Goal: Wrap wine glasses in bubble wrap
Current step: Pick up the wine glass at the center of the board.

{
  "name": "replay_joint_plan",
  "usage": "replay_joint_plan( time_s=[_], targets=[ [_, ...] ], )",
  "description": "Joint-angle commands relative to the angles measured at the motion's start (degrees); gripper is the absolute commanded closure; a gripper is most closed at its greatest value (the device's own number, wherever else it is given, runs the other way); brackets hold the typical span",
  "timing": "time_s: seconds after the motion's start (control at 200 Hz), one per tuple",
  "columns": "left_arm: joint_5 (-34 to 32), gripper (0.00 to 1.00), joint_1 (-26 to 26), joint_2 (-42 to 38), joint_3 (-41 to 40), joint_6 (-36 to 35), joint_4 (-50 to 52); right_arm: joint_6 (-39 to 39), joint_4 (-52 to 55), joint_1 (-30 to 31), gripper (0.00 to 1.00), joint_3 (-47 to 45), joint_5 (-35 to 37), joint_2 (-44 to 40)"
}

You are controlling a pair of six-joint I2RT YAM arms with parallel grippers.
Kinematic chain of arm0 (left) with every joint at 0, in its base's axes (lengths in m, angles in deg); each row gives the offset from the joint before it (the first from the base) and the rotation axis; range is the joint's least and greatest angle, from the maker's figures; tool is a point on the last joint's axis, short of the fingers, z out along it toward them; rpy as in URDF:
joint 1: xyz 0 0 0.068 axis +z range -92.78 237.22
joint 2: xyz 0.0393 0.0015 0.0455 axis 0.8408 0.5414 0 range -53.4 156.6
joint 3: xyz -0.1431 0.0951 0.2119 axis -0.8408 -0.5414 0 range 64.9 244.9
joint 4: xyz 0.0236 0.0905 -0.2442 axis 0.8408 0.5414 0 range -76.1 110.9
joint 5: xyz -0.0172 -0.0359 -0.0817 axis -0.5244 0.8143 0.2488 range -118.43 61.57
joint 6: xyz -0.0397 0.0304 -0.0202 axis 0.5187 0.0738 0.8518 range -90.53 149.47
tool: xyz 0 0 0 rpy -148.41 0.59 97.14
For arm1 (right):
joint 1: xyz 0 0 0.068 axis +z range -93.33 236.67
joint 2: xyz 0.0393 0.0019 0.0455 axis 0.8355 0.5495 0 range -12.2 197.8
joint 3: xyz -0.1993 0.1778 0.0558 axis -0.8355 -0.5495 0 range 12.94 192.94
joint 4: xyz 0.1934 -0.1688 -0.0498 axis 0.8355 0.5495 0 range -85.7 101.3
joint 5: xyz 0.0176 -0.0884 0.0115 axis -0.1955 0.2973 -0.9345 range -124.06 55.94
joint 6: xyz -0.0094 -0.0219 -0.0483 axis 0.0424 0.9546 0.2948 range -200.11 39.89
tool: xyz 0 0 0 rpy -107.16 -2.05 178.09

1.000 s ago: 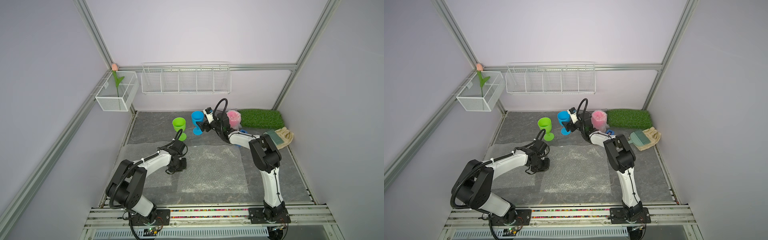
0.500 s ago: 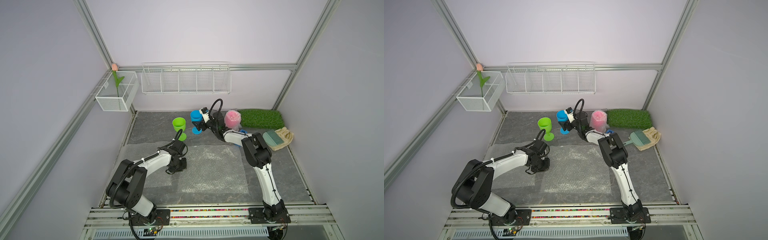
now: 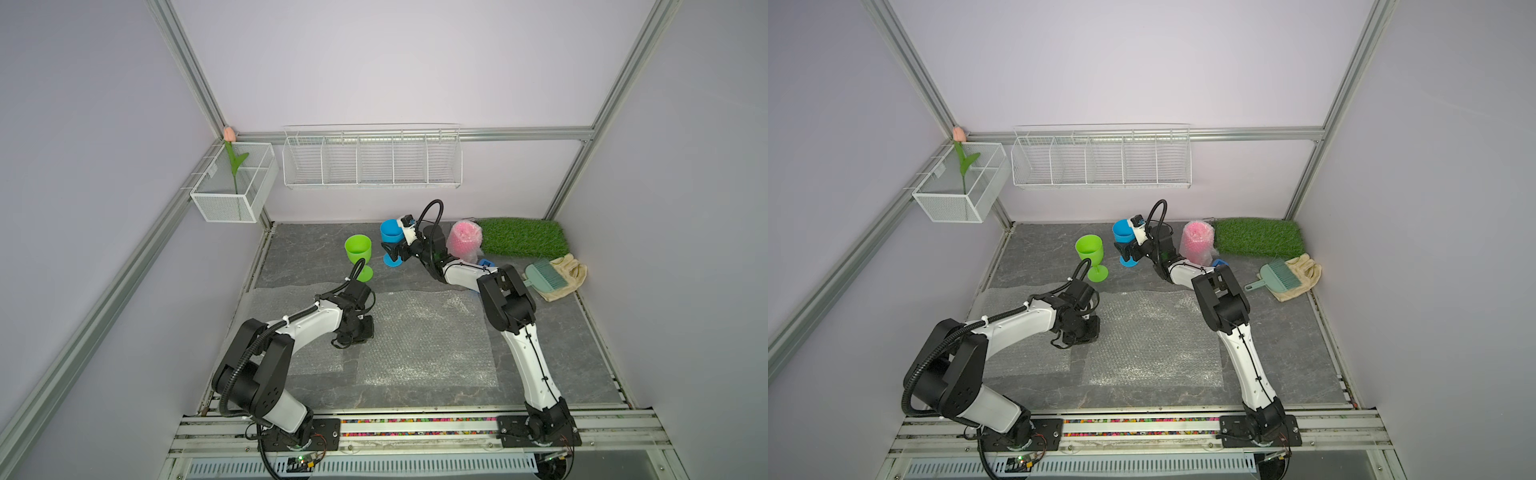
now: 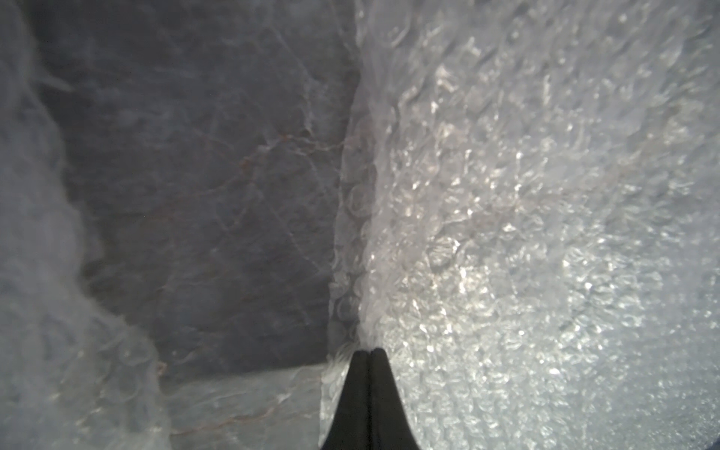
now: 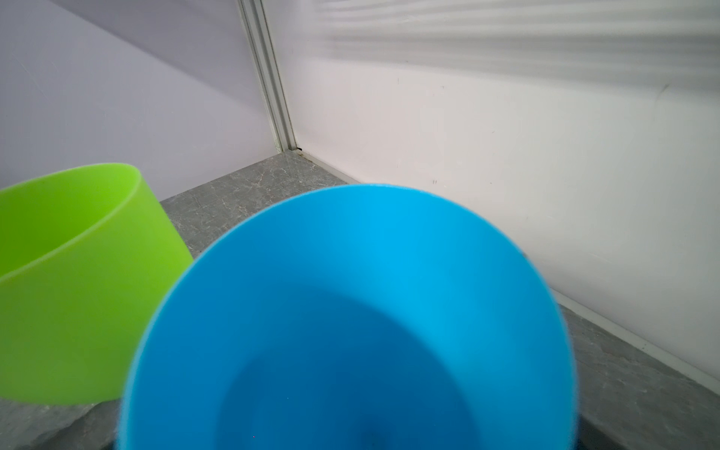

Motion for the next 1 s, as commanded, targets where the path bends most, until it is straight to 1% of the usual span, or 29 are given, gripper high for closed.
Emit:
replay_joint_plan(
  time_s=[0.0,0.17,0.33,0.525,0.64,0.79,0.995],
  targets=[
    [0.16,1.0,0.2,0.46,-0.96,0.88,-0.48,0.0,-1.74,0.4,0.06,0.87,-0.93,0.04],
    [0.09,1.0,0.22,0.22,-1.36,1.03,-0.68,-0.32,-1.86,0.36,0.14,0.6,-1.33,-0.7],
    [0.32,1.0,0.17,0.13,-1.92,1.16,-1.4,-0.54,-1.98,0.39,0.15,-0.89,-1.3,-2.91],
    [0.12,1.0,0.18,0.08,-2.17,0.73,-1.98,-1.0,-1.6,0.39,0.16,-6.38,-0.24,-10.02],
    [0.06,1.0,0.18,-0.5,-2.16,0.48,-2.44,-2.35,1.16,0.39,0.16,-10.84,-0.22,-15.94],
    [0.25,1.0,0.2,-2.14,-2.59,0.03,-4.01,-8.02,6.41,0.43,0.19,-17.9,0.4,-24.98],
    [1.5,1.0,0.27,-3.14,-3.67,-1.38,-5.52,-21.92,20.21,0.62,0.24,-24.64,-0.95,-36.4]
  ],
)
